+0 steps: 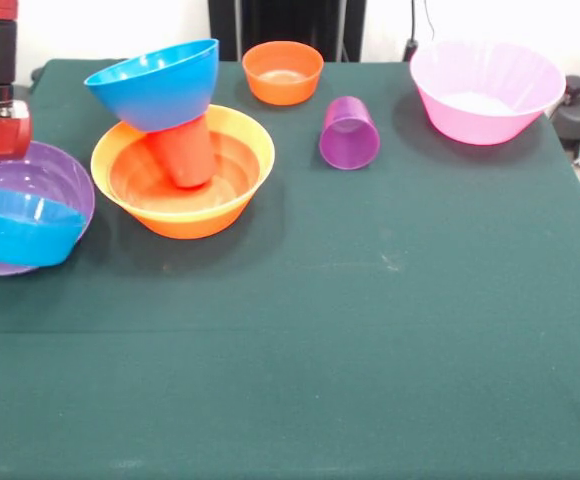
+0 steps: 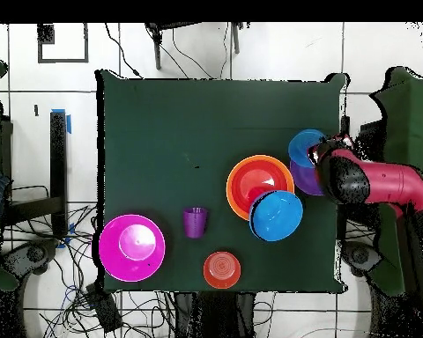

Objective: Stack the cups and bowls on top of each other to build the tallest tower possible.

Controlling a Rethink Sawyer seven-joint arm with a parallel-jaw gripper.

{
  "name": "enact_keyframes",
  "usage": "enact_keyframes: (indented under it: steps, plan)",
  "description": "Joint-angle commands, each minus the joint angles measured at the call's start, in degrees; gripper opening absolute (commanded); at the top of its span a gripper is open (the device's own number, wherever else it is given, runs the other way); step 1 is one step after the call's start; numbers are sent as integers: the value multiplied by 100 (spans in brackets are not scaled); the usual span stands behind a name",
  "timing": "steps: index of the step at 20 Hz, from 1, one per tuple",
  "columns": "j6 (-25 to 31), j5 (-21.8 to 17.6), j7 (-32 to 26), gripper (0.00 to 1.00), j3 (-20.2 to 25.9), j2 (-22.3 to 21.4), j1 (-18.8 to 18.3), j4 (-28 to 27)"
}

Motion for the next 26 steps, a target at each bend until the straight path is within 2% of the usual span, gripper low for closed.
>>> enact_keyframes:
  steps: [1,3,13,16,26]
  plan:
    - [906,210,-316,0,10,-24,444,180]
    - [1166,218,-525,0,-84,-75,490,164]
    - [761,70,-780,0,172,116,380,131]
    - [648,50,-726,0,193,131,360,141]
    - [864,186,-561,0,84,62,385,38]
